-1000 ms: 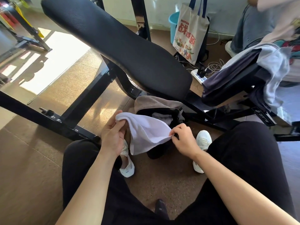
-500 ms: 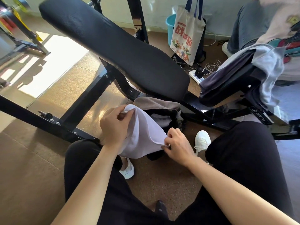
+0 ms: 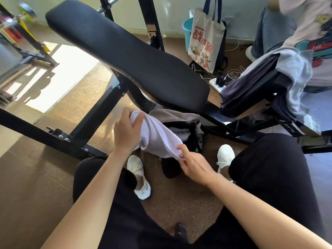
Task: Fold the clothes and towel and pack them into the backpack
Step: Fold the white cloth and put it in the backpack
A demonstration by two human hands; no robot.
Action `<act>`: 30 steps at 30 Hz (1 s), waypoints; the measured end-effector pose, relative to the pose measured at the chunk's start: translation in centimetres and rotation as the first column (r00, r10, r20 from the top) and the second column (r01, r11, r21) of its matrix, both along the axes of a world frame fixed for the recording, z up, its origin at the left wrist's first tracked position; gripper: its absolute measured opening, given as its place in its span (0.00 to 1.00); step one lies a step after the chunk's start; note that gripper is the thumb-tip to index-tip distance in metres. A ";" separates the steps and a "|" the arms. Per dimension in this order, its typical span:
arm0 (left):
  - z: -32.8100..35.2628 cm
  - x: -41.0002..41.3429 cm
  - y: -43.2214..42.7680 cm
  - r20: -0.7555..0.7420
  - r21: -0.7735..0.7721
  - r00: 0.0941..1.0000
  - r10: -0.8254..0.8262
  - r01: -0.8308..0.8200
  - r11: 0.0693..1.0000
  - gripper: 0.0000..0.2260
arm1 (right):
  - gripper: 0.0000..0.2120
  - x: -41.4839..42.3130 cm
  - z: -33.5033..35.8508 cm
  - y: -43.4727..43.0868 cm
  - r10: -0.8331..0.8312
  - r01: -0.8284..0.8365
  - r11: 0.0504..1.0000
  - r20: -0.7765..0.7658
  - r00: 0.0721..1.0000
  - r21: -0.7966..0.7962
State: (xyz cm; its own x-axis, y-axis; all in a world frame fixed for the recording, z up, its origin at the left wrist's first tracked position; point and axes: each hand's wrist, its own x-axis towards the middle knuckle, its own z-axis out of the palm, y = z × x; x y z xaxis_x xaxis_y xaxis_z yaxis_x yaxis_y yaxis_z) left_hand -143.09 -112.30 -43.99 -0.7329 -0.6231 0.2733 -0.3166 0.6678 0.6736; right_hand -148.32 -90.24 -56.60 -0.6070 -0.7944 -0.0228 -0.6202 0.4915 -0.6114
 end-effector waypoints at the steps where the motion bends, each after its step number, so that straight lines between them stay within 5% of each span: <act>1: 0.1 0.0 0.1 0.000 0.008 1.000 -0.003 0.003 1.000 0.09 | 0.33 0.0 0.2 -0.1 0.050 -0.050 0.999 0.012 0.999 0.005; 3: 0.4 -0.1 0.3 0.005 0.027 1.000 -0.017 0.017 1.000 0.11 | 0.42 0.2 0.5 -0.1 0.185 -0.184 0.983 -0.045 0.982 0.023; 8: 0.9 -0.3 0.6 0.041 0.038 0.998 -0.042 0.041 0.998 0.12 | 0.42 1.8 1.3 -0.8 0.371 -0.365 0.929 -0.164 0.914 0.067; 15: 1.3 -0.1 1.5 0.023 0.097 0.999 -0.042 0.040 0.995 0.12 | 0.32 2.5 0.5 -1.6 0.394 -0.355 0.911 -0.186 0.900 0.210; 19: 1.9 0.1 1.0 0.002 0.112 1.000 -0.010 0.010 0.994 0.15 | 0.25 1.6 -0.3 -1.6 0.313 -0.286 0.945 -0.187 0.931 0.160; 23: 1.8 0.5 -0.3 -0.014 0.096 0.999 0.031 -0.029 0.995 0.16 | 0.13 0.9 0.0 -1.1 0.132 -0.131 0.991 0.033 0.991 -0.018; 27: 1.1 1.2 -1.9 0.022 0.122 0.994 0.106 -0.108 0.987 0.12 | 0.02 0.4 0.4 -0.5 -0.055 0.112 0.977 0.294 0.954 -0.183; 30: 0.1 1.9 -3.2 0.042 0.161 0.992 0.123 -0.128 0.979 0.12 | 0.10 -0.5 1.4 0.0 -0.106 0.269 0.910 0.447 0.888 -0.317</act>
State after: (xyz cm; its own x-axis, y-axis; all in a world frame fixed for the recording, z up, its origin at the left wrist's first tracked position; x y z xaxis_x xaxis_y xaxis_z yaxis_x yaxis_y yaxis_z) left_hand -141.18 -115.54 -43.90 -0.6527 -0.7448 0.1387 -0.4136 0.5036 0.7585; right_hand -148.85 -90.21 -55.23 -0.7439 -0.6672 -0.0387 -0.1906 0.2672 -0.9446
